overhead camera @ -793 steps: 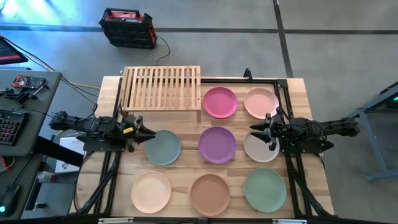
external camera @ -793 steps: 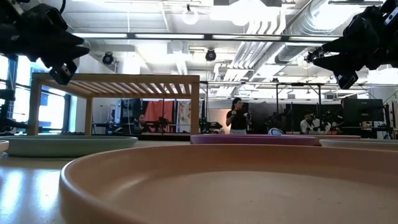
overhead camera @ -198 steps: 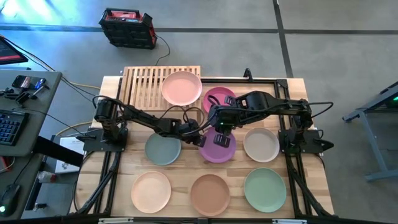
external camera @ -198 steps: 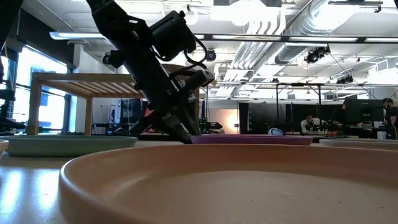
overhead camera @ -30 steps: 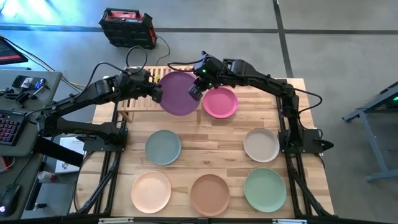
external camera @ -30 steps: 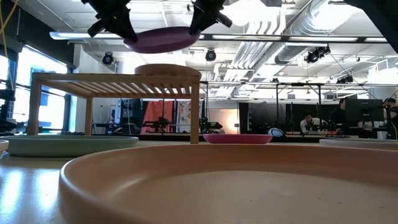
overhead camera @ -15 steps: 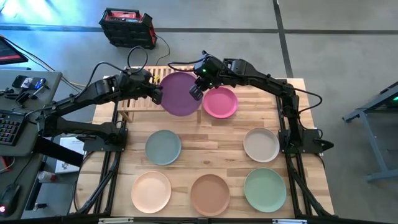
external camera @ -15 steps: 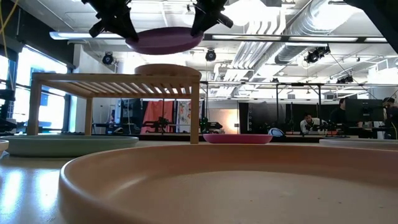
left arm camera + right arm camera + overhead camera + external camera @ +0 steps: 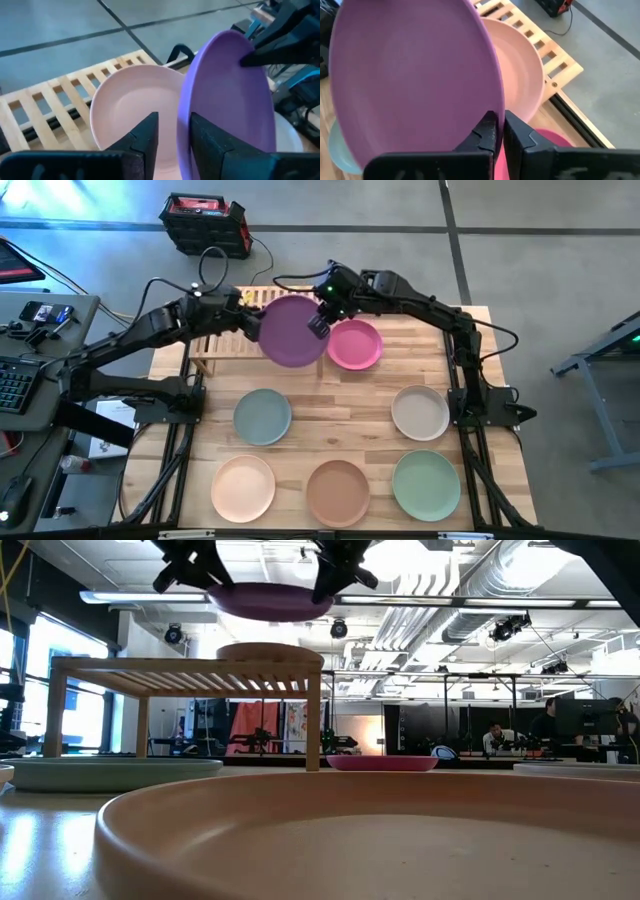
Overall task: Place and stack plates onto a shelf
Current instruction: Stack the violet plate on top of the light orange plate on the shelf
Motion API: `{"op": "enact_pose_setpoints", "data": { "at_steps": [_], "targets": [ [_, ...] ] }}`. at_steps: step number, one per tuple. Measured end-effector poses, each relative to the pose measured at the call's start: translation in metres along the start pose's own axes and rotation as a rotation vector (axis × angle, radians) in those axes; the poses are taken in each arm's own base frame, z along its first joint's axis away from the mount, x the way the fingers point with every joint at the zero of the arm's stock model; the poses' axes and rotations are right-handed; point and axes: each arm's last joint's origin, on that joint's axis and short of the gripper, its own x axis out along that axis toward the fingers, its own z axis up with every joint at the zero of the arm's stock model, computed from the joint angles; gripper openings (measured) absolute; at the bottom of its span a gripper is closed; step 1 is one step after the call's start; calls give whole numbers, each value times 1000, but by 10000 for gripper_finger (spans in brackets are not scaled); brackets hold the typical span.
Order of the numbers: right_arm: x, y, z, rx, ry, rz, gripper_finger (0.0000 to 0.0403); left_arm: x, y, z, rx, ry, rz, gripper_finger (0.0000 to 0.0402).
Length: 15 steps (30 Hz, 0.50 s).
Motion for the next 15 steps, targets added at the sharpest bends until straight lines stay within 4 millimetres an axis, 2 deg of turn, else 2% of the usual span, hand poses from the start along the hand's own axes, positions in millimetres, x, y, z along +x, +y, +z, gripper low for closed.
{"op": "enact_pose_setpoints", "data": {
  "at_steps": [4,9,15],
  "targets": [
    [2,-9,-1,-13,41,24,1,-7,5,4,-9,-45,16,97],
    [3,-22,6,1,11,44,1,-10,9,6,-23,-61,29,97],
    [5,-48,23,48,-96,175,1,-10,9,6,-23,-60,29,97]
  ]
}}
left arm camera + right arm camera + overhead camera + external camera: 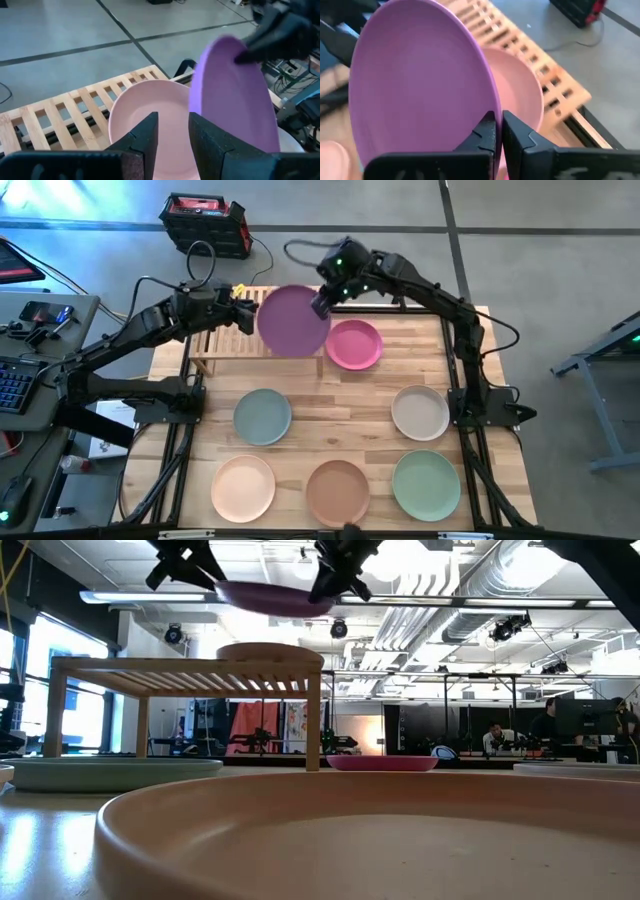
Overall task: Place and stack plates onto a shelf
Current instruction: Stack the violet plate on top of the light orange plate on the shelf
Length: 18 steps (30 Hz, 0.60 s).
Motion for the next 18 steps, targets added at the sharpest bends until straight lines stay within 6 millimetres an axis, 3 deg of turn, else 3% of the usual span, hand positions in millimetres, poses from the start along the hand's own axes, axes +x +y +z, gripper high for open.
{"op": "enact_pose_setpoints", "data": {
  "at_steps": [8,12,18],
  "targets": [
    [-5,-59,19,138,-105,51,0,0,0,0,1,2,-3,97],
    [11,-86,17,238,-66,48,0,0,0,0,-3,3,-4,97],
    [34,-95,9,291,19,118,0,0,-1,-1,-26,12,-21,97]
  ]
}}
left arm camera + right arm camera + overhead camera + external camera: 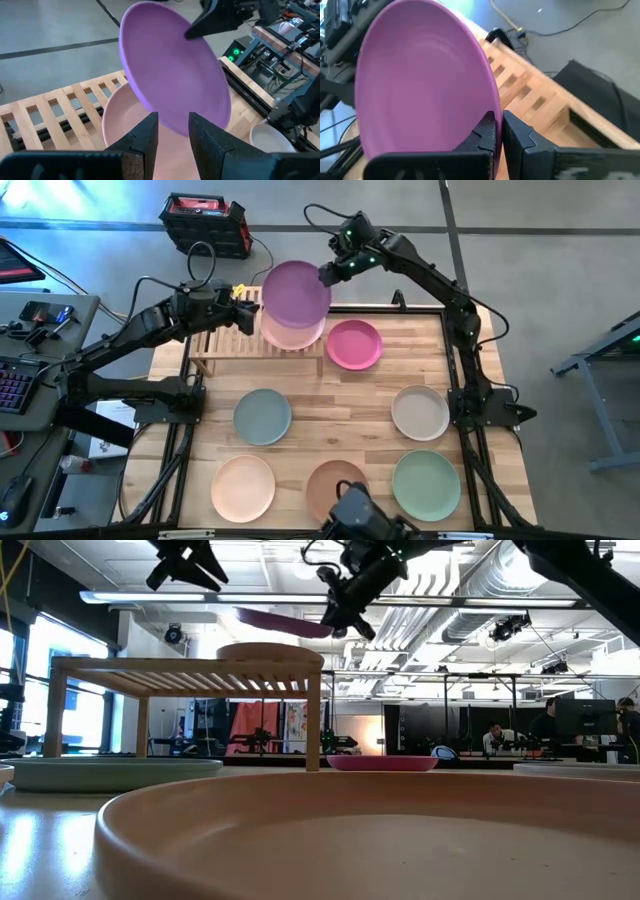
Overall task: Place and stack plates onto a shelf
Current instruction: Stack the violet plate on top of the light orange plate on the shelf
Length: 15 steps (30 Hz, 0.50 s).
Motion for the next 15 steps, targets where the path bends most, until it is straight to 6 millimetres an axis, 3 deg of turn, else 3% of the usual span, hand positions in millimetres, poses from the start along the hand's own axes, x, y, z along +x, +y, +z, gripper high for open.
{"op": "enact_pose_setpoints", "data": {
  "at_steps": [15],
  "targets": [
    [33,23,-20,65,68,-70,0,-9,-1,1,73,6,-84,97]
  ]
}}
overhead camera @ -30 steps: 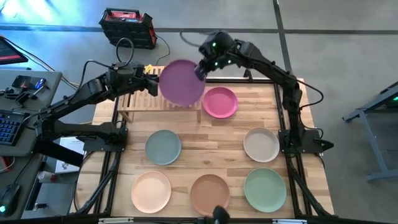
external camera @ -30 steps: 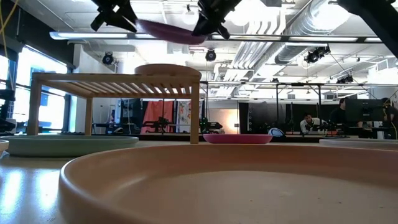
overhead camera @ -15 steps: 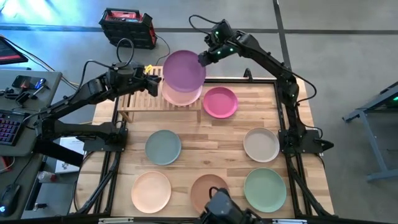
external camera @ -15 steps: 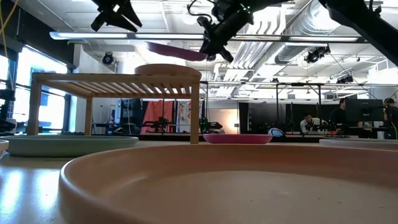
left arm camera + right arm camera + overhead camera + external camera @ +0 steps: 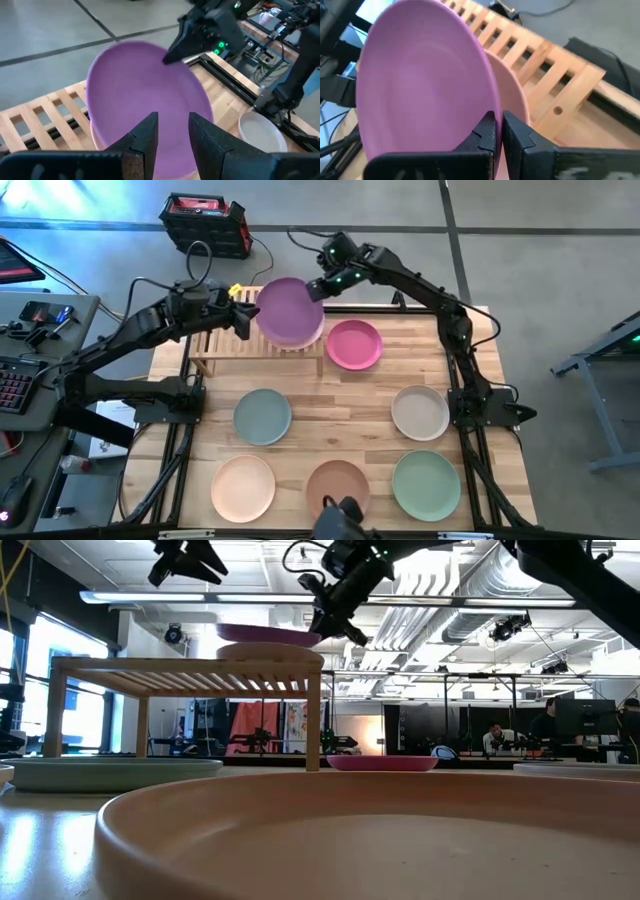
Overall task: Place and stack plates onto a shelf
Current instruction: Stack the violet plate on top of the light orange plate on the shelf, then stack the pink plate on top of the violet plate on the shelf
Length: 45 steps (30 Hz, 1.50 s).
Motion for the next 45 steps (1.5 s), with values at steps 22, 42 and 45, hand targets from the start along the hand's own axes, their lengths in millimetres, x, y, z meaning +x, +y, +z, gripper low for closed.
{"op": "enact_pose_setpoints", "data": {
  "at_steps": [22,42,45],
  "targets": [
    [8,6,-11,7,23,-112,0,-11,1,1,59,-32,-11,97],
    [5,9,-8,-19,-4,-97,80,-11,1,0,76,-20,-5,97],
    [-4,11,-7,-15,17,-17,81,-11,3,-3,82,14,7,97]
  ]
}}
